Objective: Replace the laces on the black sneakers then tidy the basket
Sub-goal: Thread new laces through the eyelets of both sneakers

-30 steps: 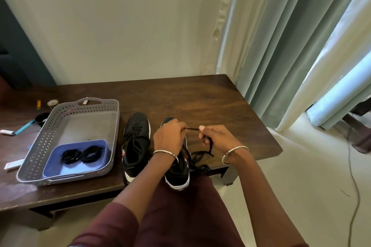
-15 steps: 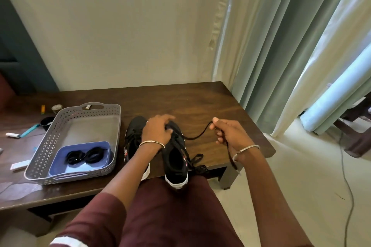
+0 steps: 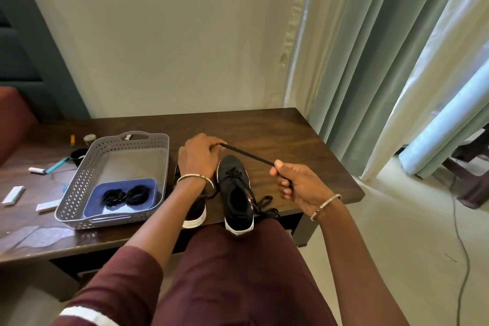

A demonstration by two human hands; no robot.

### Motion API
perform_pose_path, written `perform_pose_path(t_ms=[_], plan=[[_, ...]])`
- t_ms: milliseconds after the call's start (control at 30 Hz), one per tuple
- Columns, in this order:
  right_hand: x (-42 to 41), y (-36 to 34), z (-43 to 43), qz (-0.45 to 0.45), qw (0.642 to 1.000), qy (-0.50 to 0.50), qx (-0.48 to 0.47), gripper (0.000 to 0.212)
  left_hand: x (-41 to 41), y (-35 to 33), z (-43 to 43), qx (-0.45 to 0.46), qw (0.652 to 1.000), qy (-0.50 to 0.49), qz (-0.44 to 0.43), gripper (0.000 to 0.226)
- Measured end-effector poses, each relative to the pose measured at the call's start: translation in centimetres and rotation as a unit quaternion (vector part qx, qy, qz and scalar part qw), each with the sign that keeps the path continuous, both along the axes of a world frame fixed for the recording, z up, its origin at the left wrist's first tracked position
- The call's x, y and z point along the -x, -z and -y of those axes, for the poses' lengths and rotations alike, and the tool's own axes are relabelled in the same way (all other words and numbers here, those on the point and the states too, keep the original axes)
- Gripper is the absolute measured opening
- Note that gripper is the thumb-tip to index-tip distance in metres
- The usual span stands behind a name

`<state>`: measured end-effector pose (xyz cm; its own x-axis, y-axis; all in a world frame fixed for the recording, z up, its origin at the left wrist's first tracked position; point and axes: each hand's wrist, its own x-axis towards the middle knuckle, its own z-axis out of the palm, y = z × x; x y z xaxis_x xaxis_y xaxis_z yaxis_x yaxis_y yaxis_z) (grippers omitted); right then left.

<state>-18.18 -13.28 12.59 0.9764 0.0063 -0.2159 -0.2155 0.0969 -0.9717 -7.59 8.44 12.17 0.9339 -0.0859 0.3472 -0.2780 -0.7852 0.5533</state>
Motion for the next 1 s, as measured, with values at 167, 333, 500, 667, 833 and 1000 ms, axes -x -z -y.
perform_pose_path(t_ms=[167,333,500,667,833,1000], plan=[[0.5,0.7,0.6,-0.008,0.997,0.011,-0.080,0.024,-1.8,-0.9,0.6,0.052,0.998,-0.013,-0.024,0.017],[-0.1,0.6,0.2,0.023,0.989,-0.009,-0.147,0.016,-3.2,-3.8,2.9,0.028,0.987,0.159,0.014,0.033],[-1.4,1.6,-1.2,0.062,0.993,0.068,-0.070,0.021,-4.0,-4.6,4.2,0.074,0.953,0.263,-0.132,0.052],[-2.7,4.2,-3.0,0.008,0.985,0.148,-0.091,0.024,-3.5,2.1,2.1,0.013,0.973,0.085,-0.213,0.030],[-4.6,7.1,-4.4,-0.036,0.970,0.185,-0.156,0.010,-1.1,9.0,1.5,0.046,0.954,0.025,-0.294,0.031],[-7.2,8.8,-4.7,-0.057,0.954,0.230,-0.185,0.009,-0.7,11.4,2.9,0.019,0.962,0.031,-0.271,0.057]])
